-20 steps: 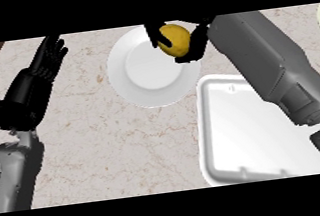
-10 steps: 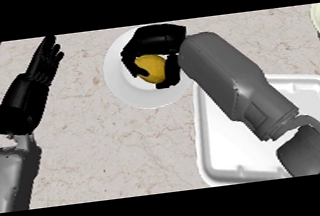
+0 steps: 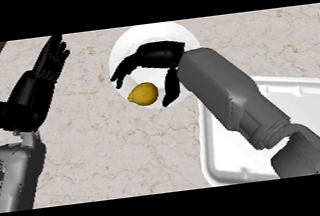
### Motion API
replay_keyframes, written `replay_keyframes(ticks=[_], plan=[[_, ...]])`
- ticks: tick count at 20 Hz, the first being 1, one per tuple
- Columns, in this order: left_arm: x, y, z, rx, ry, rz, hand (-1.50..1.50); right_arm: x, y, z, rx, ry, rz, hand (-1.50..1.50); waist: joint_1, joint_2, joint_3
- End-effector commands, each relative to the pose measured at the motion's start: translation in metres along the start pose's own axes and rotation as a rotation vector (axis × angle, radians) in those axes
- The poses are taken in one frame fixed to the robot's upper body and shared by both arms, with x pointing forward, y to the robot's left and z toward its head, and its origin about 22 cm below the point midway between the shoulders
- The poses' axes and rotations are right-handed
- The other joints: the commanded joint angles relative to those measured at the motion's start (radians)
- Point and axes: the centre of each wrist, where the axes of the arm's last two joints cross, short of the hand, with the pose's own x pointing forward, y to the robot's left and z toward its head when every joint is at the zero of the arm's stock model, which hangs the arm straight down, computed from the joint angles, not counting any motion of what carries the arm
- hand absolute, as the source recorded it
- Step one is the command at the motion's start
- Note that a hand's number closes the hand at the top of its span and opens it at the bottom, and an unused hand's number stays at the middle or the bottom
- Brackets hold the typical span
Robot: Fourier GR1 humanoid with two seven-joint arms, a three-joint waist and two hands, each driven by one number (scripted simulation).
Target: Pick the lemon from the tray and place it in the plate
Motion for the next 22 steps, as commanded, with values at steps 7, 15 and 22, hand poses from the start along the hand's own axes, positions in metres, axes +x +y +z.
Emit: replay_keyframes(ticks=[7,15,22], plan=[[0.010,0.003,-0.005,0.011,-0.003,-0.004,0.00,0.001,-0.012,0.003,-0.132,-0.137,-0.386,-1.50,-0.009,-0.001,0.002],[0.008,0.001,-0.004,0.006,-0.012,0.000,0.00,0.002,-0.043,0.020,-0.224,-0.069,-0.542,-1.50,-0.011,0.013,0.001],[0.010,-0.007,-0.005,-0.006,-0.038,0.009,0.00,-0.003,-0.070,0.061,-0.310,-0.053,-0.581,-1.50,0.009,0.034,0.003]])
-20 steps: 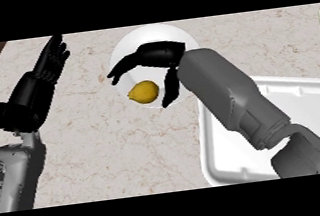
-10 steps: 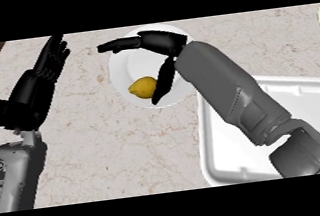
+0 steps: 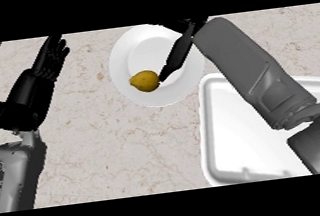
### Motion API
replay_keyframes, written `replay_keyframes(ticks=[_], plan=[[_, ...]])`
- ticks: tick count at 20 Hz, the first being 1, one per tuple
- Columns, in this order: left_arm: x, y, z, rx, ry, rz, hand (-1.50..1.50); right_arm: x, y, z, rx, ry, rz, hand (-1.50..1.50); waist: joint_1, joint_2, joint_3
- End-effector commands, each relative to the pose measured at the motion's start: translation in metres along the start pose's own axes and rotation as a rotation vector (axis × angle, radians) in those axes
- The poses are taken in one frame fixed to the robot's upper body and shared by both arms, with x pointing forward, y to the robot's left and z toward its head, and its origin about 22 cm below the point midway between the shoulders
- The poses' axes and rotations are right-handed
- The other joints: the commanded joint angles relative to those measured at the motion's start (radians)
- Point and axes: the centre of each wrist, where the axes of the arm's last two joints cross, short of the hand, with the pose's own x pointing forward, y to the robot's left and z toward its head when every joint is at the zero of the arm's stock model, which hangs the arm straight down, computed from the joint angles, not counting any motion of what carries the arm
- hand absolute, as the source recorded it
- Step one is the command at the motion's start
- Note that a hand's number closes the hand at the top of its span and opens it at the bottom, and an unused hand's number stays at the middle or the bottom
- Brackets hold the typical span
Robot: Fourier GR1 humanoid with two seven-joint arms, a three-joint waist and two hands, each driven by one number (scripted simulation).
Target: Pick the lemon from the tray and place it in the plate
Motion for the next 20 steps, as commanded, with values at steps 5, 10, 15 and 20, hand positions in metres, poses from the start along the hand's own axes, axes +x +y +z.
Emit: replay_keyframes(ticks=[5,10,15,20], plan=[[0.009,0.003,-0.005,-0.001,-0.027,0.001,0.00,0.012,-0.043,0.038,0.012,-0.093,-0.075,-1.50,0.025,0.024,0.003],[0.009,-0.010,-0.004,-0.032,-0.045,0.011,0.00,0.029,-0.065,0.053,-0.012,-0.067,-0.045,-1.50,0.043,0.034,0.003],[0.017,-0.008,-0.008,-0.044,-0.059,0.003,0.00,0.031,-0.070,0.060,-0.017,-0.057,-0.027,-1.50,0.061,0.042,0.005],[0.020,-0.013,-0.011,-0.056,-0.064,0.011,0.00,0.041,-0.082,0.072,-0.074,-0.089,0.020,-1.50,0.061,0.048,0.007]])
